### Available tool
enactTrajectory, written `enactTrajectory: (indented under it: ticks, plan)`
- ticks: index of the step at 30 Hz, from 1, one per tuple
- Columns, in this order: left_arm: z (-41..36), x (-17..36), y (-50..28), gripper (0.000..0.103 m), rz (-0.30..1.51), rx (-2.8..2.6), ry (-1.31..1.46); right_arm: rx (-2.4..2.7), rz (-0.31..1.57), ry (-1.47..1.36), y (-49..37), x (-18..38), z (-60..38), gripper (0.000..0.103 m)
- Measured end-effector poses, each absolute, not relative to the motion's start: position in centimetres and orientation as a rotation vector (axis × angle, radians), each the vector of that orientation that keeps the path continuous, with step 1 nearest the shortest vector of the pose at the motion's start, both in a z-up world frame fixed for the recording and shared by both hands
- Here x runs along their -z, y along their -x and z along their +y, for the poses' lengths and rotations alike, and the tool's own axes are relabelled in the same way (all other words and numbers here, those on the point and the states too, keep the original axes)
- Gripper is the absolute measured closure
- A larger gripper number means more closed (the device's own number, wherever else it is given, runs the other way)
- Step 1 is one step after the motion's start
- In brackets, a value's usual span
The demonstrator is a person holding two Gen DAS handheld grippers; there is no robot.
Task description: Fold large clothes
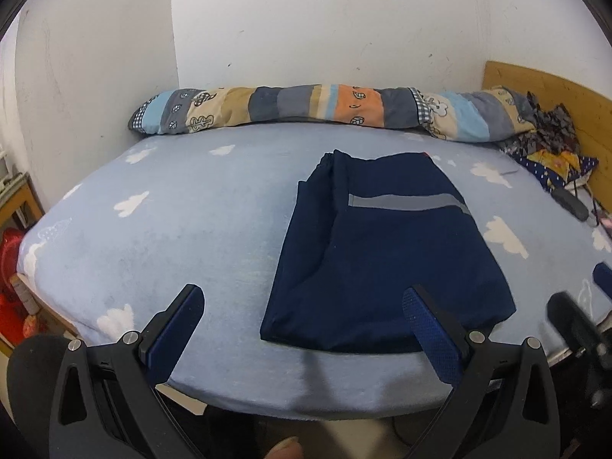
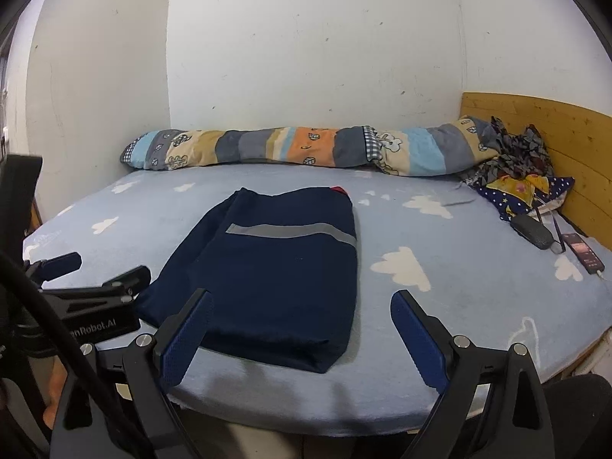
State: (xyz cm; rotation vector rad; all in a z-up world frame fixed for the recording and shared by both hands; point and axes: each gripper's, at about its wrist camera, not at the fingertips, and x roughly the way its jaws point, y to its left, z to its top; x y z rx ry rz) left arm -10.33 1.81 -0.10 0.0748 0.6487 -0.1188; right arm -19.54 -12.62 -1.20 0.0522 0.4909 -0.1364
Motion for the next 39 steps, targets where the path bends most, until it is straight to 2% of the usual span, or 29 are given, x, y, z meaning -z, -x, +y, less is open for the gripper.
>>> enactTrajectory:
  ticks: [18, 39]
  plan:
    - [2.7, 1.0, 9.2, 0.000, 0.695, 0.070, -0.088, 0.127, 0.559, -0.009, 16.9, 1.9, -11.0, 0.007]
    - [2.7, 1.1, 9.4, 0.000, 0.666, 0.040, -0.123, 0.171, 0.604, 0.058, 15.8, 2.1, -9.6, 0.007]
